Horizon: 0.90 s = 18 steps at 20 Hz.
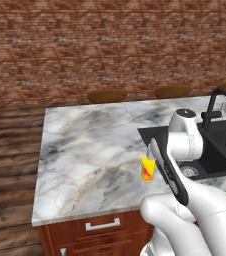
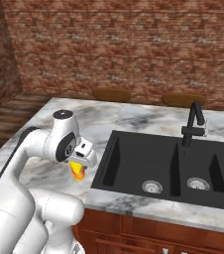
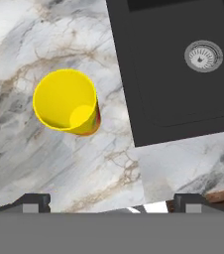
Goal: Pick the cup and bowl from the counter and place them on the counter next to the sink.
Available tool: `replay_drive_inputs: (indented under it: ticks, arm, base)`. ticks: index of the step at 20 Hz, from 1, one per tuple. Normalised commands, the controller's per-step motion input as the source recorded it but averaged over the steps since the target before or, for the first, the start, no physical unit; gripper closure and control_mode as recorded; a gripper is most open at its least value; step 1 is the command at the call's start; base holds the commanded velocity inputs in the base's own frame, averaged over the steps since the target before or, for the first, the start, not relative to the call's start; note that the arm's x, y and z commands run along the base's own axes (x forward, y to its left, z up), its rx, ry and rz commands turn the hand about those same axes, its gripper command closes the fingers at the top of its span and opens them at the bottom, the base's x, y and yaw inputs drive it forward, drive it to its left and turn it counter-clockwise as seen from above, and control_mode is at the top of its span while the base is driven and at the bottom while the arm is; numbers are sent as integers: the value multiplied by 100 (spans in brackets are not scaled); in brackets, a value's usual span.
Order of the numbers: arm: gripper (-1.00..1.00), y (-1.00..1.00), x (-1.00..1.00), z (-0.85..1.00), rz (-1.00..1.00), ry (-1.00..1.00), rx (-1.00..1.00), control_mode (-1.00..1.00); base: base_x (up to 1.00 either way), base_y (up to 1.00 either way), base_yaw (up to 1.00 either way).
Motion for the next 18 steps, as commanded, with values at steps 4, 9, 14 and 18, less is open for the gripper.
replay_drive_inputs:
  ticks: [4, 9, 14, 18]
  arm:
    - [-100, 9, -53, 26, 0, 0, 0, -100]
    - [-100, 25, -37, 30, 0, 0, 0, -100]
    - [-100, 29, -34, 30, 3, 0, 0, -100]
    - [-100, 22, -34, 31, 6, 0, 0, -100]
  base:
    - [0, 0, 0]
    - [0, 0, 0]
    - [0, 0, 0]
    - [0, 0, 0]
